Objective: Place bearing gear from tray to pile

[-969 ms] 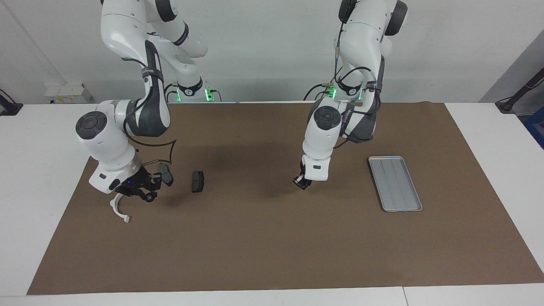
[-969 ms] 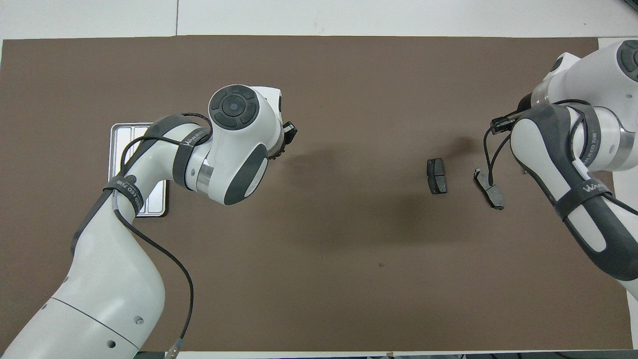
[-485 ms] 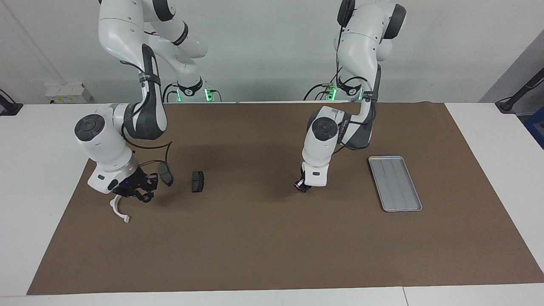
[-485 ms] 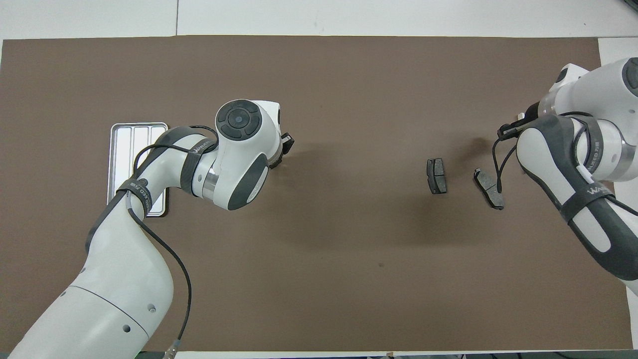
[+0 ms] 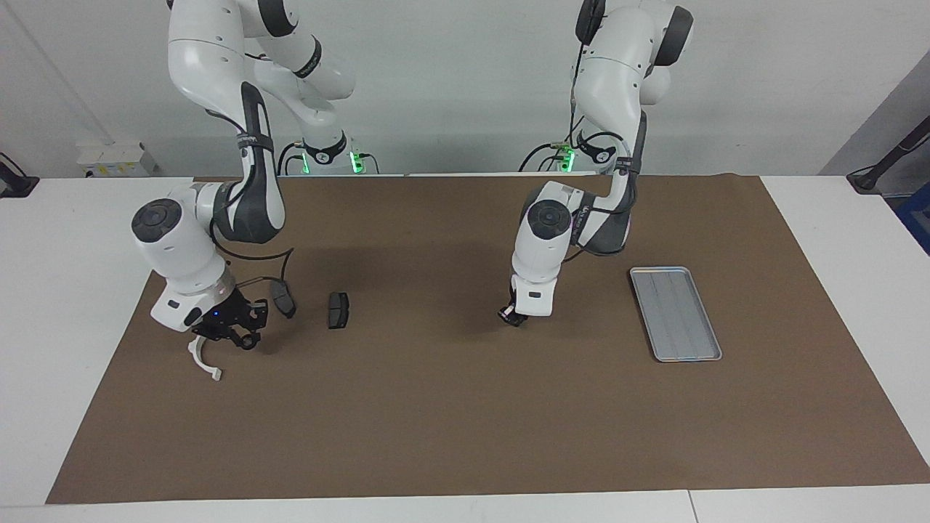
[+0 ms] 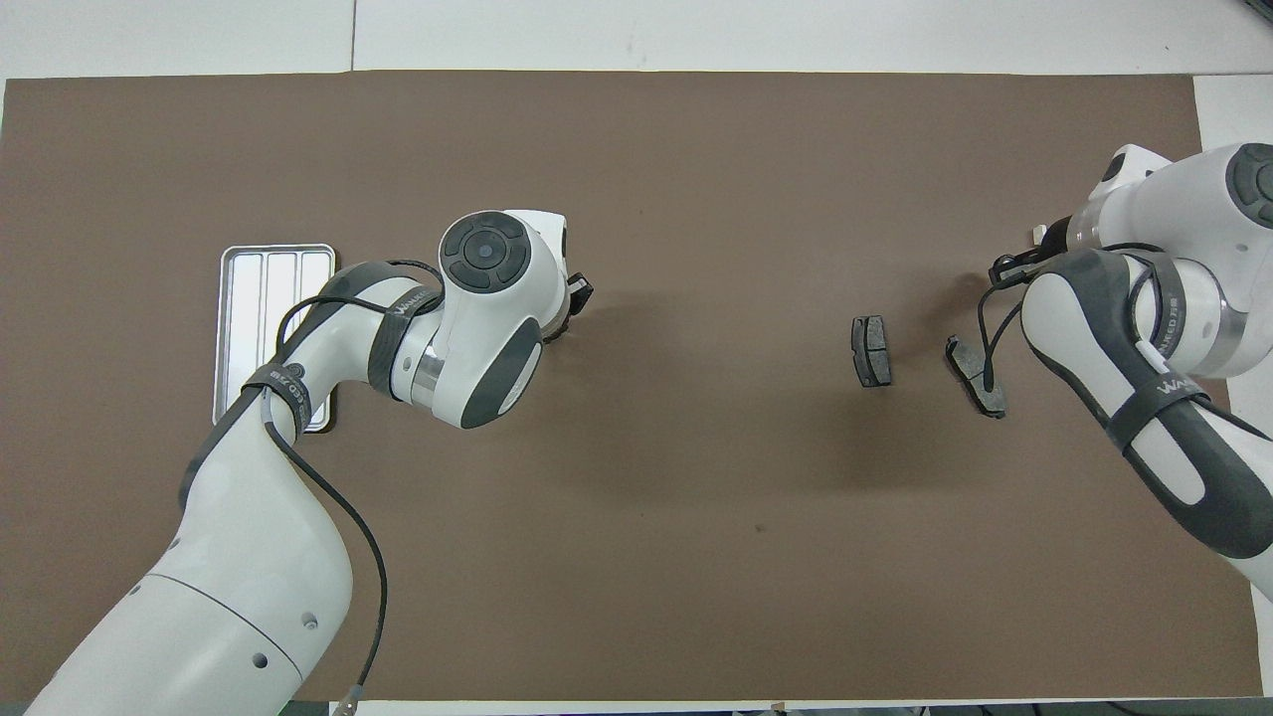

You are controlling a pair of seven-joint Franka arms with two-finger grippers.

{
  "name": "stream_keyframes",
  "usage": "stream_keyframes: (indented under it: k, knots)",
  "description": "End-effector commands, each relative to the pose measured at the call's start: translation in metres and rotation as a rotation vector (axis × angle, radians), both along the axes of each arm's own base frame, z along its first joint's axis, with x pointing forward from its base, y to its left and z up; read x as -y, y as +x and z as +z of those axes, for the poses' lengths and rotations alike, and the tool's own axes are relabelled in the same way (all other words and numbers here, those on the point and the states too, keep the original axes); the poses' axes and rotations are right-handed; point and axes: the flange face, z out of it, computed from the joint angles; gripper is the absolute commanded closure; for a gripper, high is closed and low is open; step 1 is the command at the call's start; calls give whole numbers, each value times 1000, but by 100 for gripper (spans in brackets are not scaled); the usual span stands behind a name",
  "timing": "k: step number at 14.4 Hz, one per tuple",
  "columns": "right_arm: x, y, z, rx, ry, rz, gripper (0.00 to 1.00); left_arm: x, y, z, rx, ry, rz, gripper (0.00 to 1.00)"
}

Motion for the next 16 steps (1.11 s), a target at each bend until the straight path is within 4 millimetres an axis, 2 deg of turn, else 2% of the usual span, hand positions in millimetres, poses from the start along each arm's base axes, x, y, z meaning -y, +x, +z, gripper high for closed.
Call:
stream_keyframes:
  k: [1, 3, 5, 6, 8, 10, 11, 12, 13, 16]
  knots:
    - [6, -4, -8, 2, 7, 19, 100, -3, -11, 1, 1, 17, 9, 1]
    - [5, -4, -14, -7, 9, 19, 100, -4, -6, 10, -10, 23, 21, 0]
    - [6, -5, -22, -11, 10, 19, 100, -12, 7, 30, -18, 31, 41, 0]
    - [7, -4, -25, 6, 8, 18, 100, -27, 17, 41, -21, 44, 63, 0]
    - [8, -5, -32, 18, 6, 24, 100, -55, 24, 88, 23, 38, 98, 0]
    - [7, -5, -33, 15, 8, 17, 100, -98, 28, 133, 29, 39, 117, 0]
    - [6, -5, -33, 15, 8, 15, 86, -122, 28, 154, 25, 41, 85, 0]
    - [5, -5, -33, 12, 8, 14, 35, -145, 26, 171, 9, 48, 46, 0]
    - [5, -5, -34, 9, 9, 6, 2, -167, 21, 188, -13, 56, -10, 0]
    - [-3, -5, -32, 3, 11, -17, 0, -235, 14, 226, -42, 57, -119, 0]
